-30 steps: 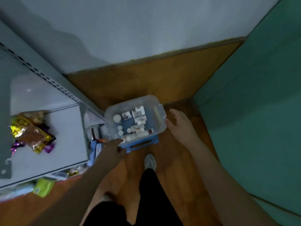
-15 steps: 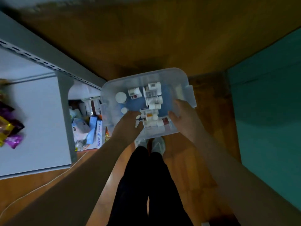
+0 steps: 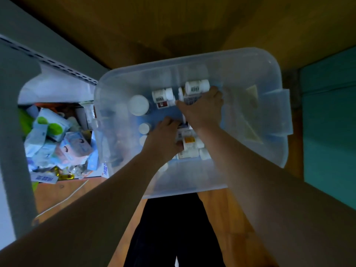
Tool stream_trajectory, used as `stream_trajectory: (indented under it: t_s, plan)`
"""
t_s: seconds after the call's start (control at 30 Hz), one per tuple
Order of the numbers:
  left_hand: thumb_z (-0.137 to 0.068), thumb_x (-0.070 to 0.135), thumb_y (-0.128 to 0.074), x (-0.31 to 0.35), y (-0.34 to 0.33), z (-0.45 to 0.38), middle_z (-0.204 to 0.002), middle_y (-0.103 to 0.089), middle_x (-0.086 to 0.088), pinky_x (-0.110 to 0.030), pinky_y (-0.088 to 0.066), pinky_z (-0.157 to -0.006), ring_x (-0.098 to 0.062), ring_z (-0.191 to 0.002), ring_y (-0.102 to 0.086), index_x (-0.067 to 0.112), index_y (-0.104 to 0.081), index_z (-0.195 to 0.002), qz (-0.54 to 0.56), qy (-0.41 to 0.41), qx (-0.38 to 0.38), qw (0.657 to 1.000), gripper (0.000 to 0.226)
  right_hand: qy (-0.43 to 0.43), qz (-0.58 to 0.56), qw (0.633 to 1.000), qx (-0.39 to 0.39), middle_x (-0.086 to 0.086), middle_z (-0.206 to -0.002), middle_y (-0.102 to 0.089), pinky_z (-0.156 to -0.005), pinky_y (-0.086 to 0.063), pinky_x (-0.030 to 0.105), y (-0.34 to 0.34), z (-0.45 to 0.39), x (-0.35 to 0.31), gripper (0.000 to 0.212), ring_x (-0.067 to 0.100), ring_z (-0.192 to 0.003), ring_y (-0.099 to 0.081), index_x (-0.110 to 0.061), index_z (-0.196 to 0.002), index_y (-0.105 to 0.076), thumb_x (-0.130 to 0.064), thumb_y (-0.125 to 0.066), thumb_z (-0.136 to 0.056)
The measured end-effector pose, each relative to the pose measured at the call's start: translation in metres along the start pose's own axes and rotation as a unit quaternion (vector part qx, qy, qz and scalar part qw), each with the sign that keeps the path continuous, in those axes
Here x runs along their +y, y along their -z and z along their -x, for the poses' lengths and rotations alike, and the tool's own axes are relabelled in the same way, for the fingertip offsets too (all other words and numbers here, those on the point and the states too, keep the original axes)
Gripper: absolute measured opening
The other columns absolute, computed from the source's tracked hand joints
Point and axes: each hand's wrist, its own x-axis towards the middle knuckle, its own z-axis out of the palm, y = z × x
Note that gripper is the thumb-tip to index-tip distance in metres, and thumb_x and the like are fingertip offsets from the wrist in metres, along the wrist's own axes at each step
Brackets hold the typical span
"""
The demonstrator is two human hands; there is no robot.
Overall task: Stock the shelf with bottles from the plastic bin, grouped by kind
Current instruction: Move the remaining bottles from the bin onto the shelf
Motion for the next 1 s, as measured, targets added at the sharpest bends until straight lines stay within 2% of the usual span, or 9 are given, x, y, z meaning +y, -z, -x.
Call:
stream_trajectory:
  t_s: [0.23,0.33,0.4,0.5,0.6,0.67,0.77,0.87,1.0]
  plan:
    - [-0.075,0.043,-0.078,0.0,0.014,0.003,-0.12,-0.05,-0.002,-0.036,-0.051,-0.095,-0.019,-0.109,-0.053,0.021,-0.055,-0.127,0.006,-0.002,0.0,1.0,0.06,-0.007,-0.111,0.994,0.016,0.013,-0.129,-0.05,-0.099,-0.048,0.044,0.018,-0.003,0.015,0.09,0.029,-0.119,-0.052,-0.006,-0.13,-0.038,-0.037,-0.089,-0.064]
    - [-0.073,0.041,-0.081,0.006,0.019,0.015,-0.118,-0.047,0.001,-0.031,-0.052,-0.089,-0.016,-0.099,-0.054,0.018,-0.056,-0.122,0.027,0.014,0.023,0.999,0.059,0.012,-0.058,0.998,0.0,0.013,-0.131,-0.051,-0.096,-0.047,0.036,0.045,0.001,0.026,0.09,0.029,-0.119,-0.053,-0.007,-0.133,-0.036,-0.034,-0.089,-0.066]
    - [-0.072,0.038,-0.082,0.01,0.022,0.026,-0.117,-0.046,0.002,-0.031,-0.054,-0.085,-0.016,-0.093,-0.055,0.018,-0.056,-0.12,0.048,0.031,0.046,0.997,0.058,0.03,-0.011,0.999,-0.018,0.014,-0.134,-0.049,-0.093,-0.041,0.029,0.061,0.01,0.032,0.089,0.028,-0.121,-0.052,-0.007,-0.137,-0.036,-0.032,-0.088,-0.069]
    - [-0.072,0.033,-0.082,0.014,0.028,0.042,-0.111,-0.049,0.002,-0.032,-0.053,-0.083,-0.019,-0.094,-0.058,0.016,-0.058,-0.119,0.083,0.054,0.087,0.991,0.055,0.046,0.047,0.997,-0.035,0.012,-0.14,-0.045,-0.087,-0.032,0.018,0.077,0.035,0.035,0.089,0.024,-0.125,-0.047,-0.011,-0.145,-0.031,-0.03,-0.084,-0.075]
    - [-0.073,0.03,-0.082,0.021,0.035,0.057,-0.111,-0.062,0.0,-0.034,-0.055,-0.083,-0.02,-0.098,-0.063,0.018,-0.06,-0.116,0.132,0.092,0.124,0.979,0.049,0.055,0.005,0.998,-0.04,0.005,-0.142,-0.043,-0.085,-0.025,0.01,0.088,0.058,0.033,0.092,0.018,-0.129,-0.045,-0.017,-0.149,-0.025,-0.024,-0.083,-0.077]
    - [-0.075,0.03,-0.081,0.029,0.04,0.067,-0.109,-0.068,0.002,-0.031,-0.054,-0.082,-0.018,-0.096,-0.066,0.021,-0.062,-0.112,0.185,0.124,0.146,0.964,0.042,0.017,-0.088,0.994,-0.061,0.001,-0.141,-0.044,-0.088,-0.03,0.013,0.096,0.065,0.03,0.093,0.017,-0.129,-0.045,-0.021,-0.149,-0.025,-0.018,-0.083,-0.076]
    - [-0.08,0.034,-0.078,0.048,0.059,0.085,-0.105,-0.072,0.004,-0.027,-0.054,-0.079,-0.012,-0.091,-0.068,0.022,-0.064,-0.112,0.301,0.167,0.172,0.923,0.037,-0.083,-0.264,0.952,-0.13,-0.001,-0.129,-0.046,-0.086,-0.049,0.021,0.121,0.076,0.019,0.09,0.018,-0.125,-0.05,-0.026,-0.147,-0.025,-0.007,-0.08,-0.077]
    - [-0.083,0.037,-0.075,0.075,0.091,0.11,-0.098,-0.074,0.005,-0.029,-0.055,-0.075,-0.013,-0.088,-0.071,0.022,-0.068,-0.11,0.422,0.157,0.192,0.872,0.031,-0.097,-0.384,0.906,-0.151,-0.001,-0.128,-0.049,-0.084,-0.054,0.028,0.169,0.099,0.0,0.089,0.014,-0.112,-0.057,-0.028,-0.149,-0.022,0.003,-0.072,-0.082]
    - [-0.093,0.022,-0.064,0.137,0.15,0.16,-0.095,-0.077,0.003,-0.03,-0.055,-0.079,-0.014,-0.09,-0.073,0.018,-0.069,-0.104,0.668,0.114,0.19,0.71,0.012,-0.04,-0.573,0.783,-0.239,0.014,-0.136,-0.054,-0.085,-0.057,0.032,0.253,0.143,-0.039,0.083,0.023,-0.112,-0.065,-0.024,-0.145,-0.033,0.007,-0.071,-0.079]
